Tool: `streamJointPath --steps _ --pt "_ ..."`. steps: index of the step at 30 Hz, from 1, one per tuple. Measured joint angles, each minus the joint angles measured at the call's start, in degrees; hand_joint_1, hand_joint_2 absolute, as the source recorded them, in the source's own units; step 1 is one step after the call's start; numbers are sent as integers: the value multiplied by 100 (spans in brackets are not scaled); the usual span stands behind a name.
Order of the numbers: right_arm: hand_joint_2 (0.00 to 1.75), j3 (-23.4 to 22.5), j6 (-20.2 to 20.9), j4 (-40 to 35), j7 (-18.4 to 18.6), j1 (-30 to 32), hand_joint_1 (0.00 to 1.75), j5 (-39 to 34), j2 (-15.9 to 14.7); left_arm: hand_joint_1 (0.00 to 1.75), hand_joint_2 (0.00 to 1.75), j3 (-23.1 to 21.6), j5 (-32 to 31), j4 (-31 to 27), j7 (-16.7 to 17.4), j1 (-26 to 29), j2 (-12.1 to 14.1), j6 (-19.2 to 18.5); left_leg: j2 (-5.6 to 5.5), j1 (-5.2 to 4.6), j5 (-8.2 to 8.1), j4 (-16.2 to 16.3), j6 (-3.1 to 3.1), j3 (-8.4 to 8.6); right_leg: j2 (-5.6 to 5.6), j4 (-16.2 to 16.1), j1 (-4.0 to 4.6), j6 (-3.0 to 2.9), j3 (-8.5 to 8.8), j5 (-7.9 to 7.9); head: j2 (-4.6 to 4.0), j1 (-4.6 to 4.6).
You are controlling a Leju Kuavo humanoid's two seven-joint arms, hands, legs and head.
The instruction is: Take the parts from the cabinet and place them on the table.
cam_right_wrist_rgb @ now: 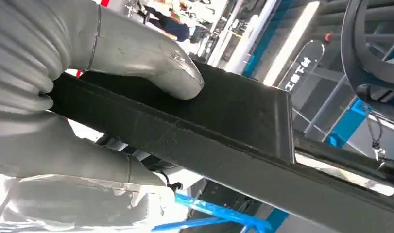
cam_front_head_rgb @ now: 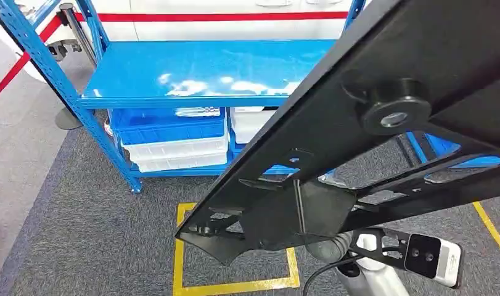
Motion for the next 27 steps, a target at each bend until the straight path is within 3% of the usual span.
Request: streamJointPath --steps 2,3,4,5,7,8,10,12,13,14,17,18,19,20,22,23,24,27 --pt "175 0 -4 20 0 1 175 -7 0 0 0 0 -4 0 0 7 2 0 -1 -7 79 16 3 -110 1 882 -12 36 -312 -410 0 0" --pt "175 0 -9 31 0 2 175 -9 0 0 0 2 -4 0 2 16 2 2 -3 -8 106 29 -7 -154 1 1071 -20 43 -343 -450 0 0" --pt "175 2 -26 46 0 2 175 -11 0 0 0 2 -7 0 9 24 0 4 -5 -8 118 45 -19 -187 0 944 -28 43 -222 -359 0 0" --pt "175 2 -48 52 0 -1 175 -11 0 0 0 2 -15 0 30 25 -6 9 -9 -7 124 63 -24 -206 -1 553 -35 34 52 -169 0 0" --pt "175 2 -85 55 0 -31 175 -9 0 0 0 2 -33 0 59 16 -26 28 -16 -7 115 116 -50 -221 -1 -566 -35 -21 746 210 0 0" --pt "175 2 -101 61 0 -59 175 -7 0 0 0 0 -48 0 74 13 -31 35 -14 -35 106 147 -91 -263 -2 -748 -15 -57 845 79 0 0" --pt "175 4 -195 77 0 -83 175 -11 -2 0 0 0 -63 0 120 6 -31 50 -10 -34 123 179 -159 -311 4 -745 23 -101 766 129 0 -2" --pt "175 9 -300 94 0 -96 175 -33 -11 0 0 2 -105 0 221 1 -31 88 -9 -41 147 156 -228 -313 14 -774 4 -170 751 163 0 0" --pt "175 15 -339 94 0 -113 175 -35 -13 0 0 2 -118 0 264 3 -28 103 -21 -29 93 197 -254 -340 -3 -817 -26 -219 765 196 0 0" --pt "175 28 -374 94 0 -137 175 -35 -18 0 0 2 -131 0 308 4 -28 122 -26 -14 -73 402 -282 -419 -8 -824 -24 -254 755 209 0 0" --pt "175 61 -391 100 0 -139 175 -37 -20 0 0 37 -120 0 404 13 -2 218 -27 -2 -741 1761 -350 -1043 -12 -819 0 -300 691 238 0 0" --pt "175 72 -389 109 0 -139 175 -39 -24 0 0 61 -118 0 415 24 0 236 -27 1 -793 2054 -358 -1178 -11 -816 6 -308 673 249 0 -2" --pt "175 83 -385 122 4 -137 175 -39 -26 0 0 85 -114 0 415 30 0 240 -27 2 -691 2014 -354 -1160 -6 -811 9 -299 665 259 0 0" --pt "175 85 -385 131 9 -138 175 -41 -26 0 0 105 -111 0 415 31 0 243 -27 2 -461 1665 -339 -982 -3 -804 12 -294 664 263 0 0" --pt "175 87 -389 151 9 -158 175 -55 -26 0 0 114 -114 0 415 27 7 256 -27 1 45 572 -294 -419 -3 -786 19 -281 669 268 0 0" --pt "175 92 -400 168 9 -187 175 -48 -26 0 0 120 -113 0 413 23 13 256 -33 -5 48 205 -249 -256 -4 -781 22 -264 661 277 0 0" --pt "175 92 -439 186 9 -229 175 -9 -28 0 0 127 -114 0 402 17 15 256 -33 -48 67 166 -213 -265 7 -759 57 -221 635 291 0 0" --pt "175 109 -503 256 15 -321 175 -54 -33 0 0 155 -125 0 393 31 15 236 -35 -66 108 176 -129 -315 3 -798 28 -120 623 348 0 0"
